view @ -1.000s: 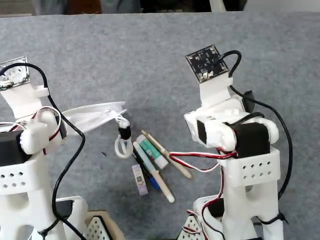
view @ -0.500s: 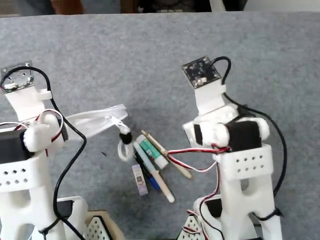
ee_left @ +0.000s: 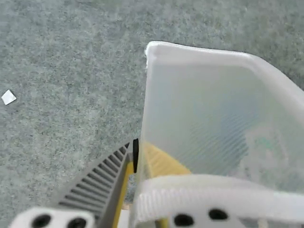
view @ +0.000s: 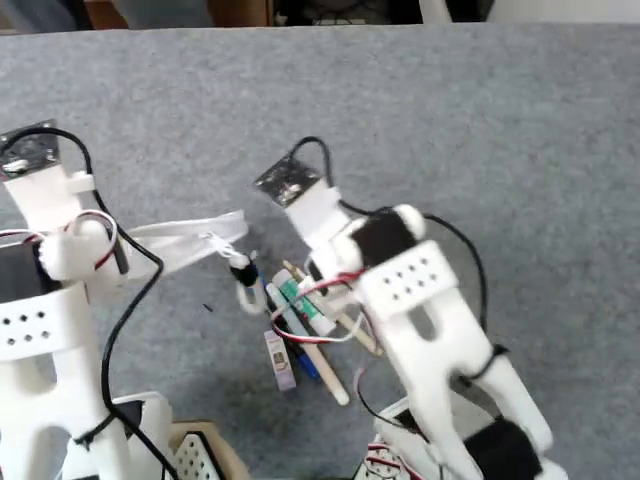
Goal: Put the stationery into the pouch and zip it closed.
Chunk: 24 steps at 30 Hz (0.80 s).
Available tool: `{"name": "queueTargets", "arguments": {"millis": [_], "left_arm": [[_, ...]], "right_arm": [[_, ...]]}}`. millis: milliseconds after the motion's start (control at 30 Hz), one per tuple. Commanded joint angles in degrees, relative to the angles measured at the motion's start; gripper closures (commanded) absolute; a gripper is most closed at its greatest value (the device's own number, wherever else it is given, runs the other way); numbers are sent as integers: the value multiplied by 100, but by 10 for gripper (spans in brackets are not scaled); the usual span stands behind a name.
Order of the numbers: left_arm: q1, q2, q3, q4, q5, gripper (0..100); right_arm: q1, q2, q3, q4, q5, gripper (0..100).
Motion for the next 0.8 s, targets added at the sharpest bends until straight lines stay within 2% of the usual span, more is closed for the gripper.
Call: {"name": "queueTargets", "arguments": {"millis": [0, 267, 367, 533, 767], "left_arm": [[-549, 308, -4, 62, -18, 972], [-1367, 325, 22, 62, -53, 972], [-1402, 325, 22, 62, -53, 972], [-1393, 325, 22, 62, -53, 972], [-1393, 325, 13, 62, -44, 972]], "right_arm": [[-88, 585, 31, -422, 88, 483], [-105, 1877, 31, -1292, 88, 483], [-114, 2255, 13, -1662, 88, 504], [-105, 2844, -92, -2154, 88, 610], [-88, 3582, -611, -2242, 88, 595]]}}
